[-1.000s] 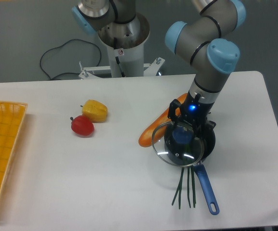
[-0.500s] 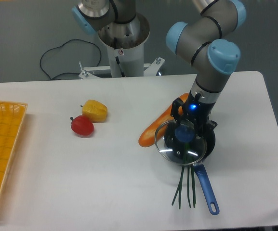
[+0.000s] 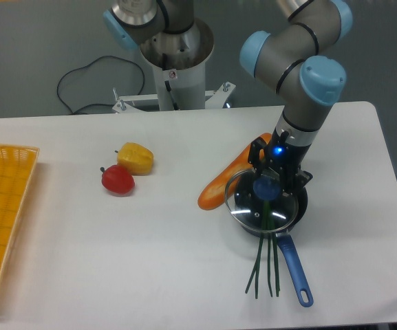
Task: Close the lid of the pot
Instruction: 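Lower the lid onto the saucepan rim around the green onions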
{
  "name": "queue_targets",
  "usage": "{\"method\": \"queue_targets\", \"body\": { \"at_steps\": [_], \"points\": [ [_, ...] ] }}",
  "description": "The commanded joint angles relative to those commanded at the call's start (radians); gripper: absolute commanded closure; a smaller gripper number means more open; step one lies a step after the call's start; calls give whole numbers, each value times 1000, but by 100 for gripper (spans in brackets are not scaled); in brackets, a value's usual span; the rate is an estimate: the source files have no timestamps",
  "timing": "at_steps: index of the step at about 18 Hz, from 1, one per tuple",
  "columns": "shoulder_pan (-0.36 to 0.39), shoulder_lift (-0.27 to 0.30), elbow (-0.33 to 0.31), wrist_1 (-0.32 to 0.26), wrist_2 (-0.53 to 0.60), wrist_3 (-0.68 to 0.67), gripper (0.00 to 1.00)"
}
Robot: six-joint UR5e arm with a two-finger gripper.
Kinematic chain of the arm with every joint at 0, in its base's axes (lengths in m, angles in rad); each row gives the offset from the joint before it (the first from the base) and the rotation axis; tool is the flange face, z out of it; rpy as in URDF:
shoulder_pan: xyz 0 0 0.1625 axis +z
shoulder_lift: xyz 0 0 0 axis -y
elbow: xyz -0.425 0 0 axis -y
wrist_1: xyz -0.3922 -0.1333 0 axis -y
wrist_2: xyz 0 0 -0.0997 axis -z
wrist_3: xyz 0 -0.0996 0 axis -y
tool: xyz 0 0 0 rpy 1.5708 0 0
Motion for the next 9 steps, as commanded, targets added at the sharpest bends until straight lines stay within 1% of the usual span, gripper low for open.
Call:
{"method": "queue_targets", "body": {
  "at_steps": [5, 9],
  "points": [
    [15, 2, -6, 0, 0, 35, 34],
    [15, 2, -6, 0, 0, 37, 34]
  ]
}}
